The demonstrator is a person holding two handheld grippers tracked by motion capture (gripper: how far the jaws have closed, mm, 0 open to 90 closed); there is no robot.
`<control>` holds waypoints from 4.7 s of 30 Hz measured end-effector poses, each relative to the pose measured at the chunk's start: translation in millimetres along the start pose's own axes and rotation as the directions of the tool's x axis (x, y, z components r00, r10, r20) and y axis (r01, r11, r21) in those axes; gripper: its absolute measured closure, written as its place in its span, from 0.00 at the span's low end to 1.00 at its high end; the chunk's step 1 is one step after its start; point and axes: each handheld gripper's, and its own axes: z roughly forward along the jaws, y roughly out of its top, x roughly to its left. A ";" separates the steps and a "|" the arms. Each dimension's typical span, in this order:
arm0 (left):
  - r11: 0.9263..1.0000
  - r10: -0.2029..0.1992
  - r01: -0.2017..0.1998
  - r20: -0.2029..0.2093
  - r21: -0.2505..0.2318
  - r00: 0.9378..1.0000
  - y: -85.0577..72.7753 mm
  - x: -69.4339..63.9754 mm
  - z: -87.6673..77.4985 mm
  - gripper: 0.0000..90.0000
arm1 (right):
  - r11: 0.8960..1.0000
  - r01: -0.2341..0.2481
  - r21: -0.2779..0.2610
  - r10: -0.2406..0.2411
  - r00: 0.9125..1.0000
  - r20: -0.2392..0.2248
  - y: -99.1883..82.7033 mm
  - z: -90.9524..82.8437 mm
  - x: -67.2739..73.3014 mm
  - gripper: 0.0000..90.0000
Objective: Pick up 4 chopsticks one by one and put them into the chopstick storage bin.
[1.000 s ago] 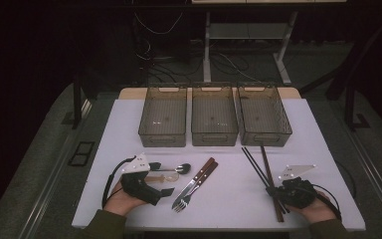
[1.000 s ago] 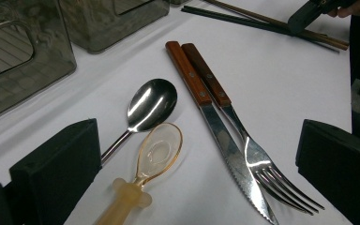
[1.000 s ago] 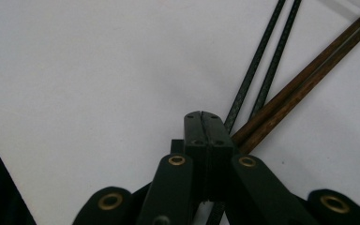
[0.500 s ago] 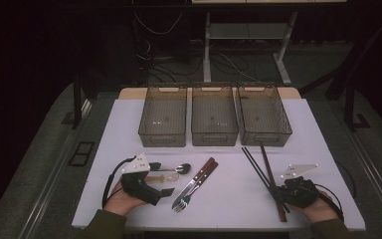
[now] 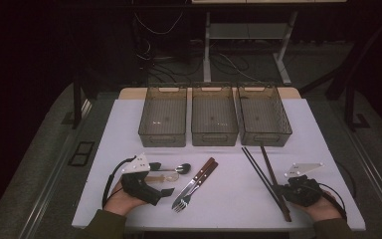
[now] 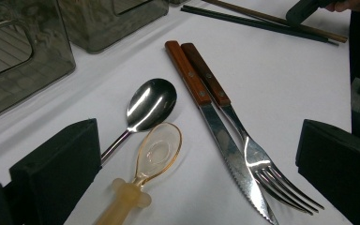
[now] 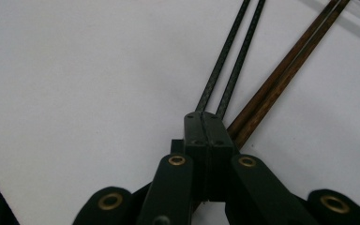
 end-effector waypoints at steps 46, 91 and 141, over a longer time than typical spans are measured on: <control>1.000 0.006 -0.007 0.001 0.005 1.000 0.6 0.2 0.4 0.00 | 1.000 -0.027 0.016 0.026 0.997 0.079 -10.8 -7.8 -17.9 1.00; 0.999 0.013 -0.013 0.002 0.032 1.000 -2.4 -0.1 6.7 0.00 | 0.980 -0.184 -0.069 0.195 0.957 0.216 74.0 65.2 -75.7 0.86; 1.000 0.016 -0.016 -0.007 0.022 1.000 -6.2 -1.9 6.9 0.00 | 0.983 -0.081 -0.166 0.087 0.996 0.030 67.8 20.8 -41.0 0.65</control>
